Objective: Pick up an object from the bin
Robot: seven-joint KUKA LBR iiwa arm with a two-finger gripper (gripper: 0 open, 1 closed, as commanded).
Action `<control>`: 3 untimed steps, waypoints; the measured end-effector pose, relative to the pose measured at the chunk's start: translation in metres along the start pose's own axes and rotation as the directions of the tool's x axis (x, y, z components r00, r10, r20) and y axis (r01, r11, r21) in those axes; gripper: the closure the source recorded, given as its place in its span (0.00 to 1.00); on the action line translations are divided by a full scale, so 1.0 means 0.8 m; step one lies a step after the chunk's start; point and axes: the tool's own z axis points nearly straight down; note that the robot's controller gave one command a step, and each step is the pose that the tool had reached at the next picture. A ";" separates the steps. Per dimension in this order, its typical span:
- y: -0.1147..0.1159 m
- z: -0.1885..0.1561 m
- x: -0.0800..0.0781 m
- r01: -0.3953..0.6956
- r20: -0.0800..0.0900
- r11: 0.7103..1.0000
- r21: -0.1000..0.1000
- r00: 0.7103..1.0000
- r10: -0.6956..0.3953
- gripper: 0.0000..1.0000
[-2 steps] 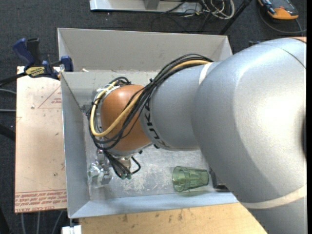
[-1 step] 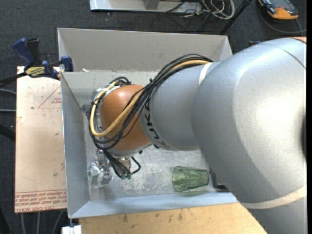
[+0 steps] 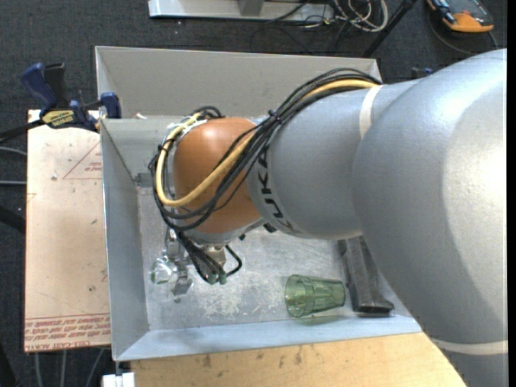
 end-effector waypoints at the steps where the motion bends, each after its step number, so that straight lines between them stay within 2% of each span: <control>1: 0.001 -0.052 -0.003 0.000 0.012 1.000 -0.004 1.000 0.000 1.00; 2: 0.002 -0.058 -0.017 0.157 0.008 0.988 -0.001 0.988 -0.157 1.00; 3: -0.001 -0.034 -0.024 0.354 0.008 0.935 0.001 0.935 -0.354 1.00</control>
Offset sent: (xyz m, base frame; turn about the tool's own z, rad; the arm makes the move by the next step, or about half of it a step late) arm 0.0322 0.0039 0.0539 -0.4555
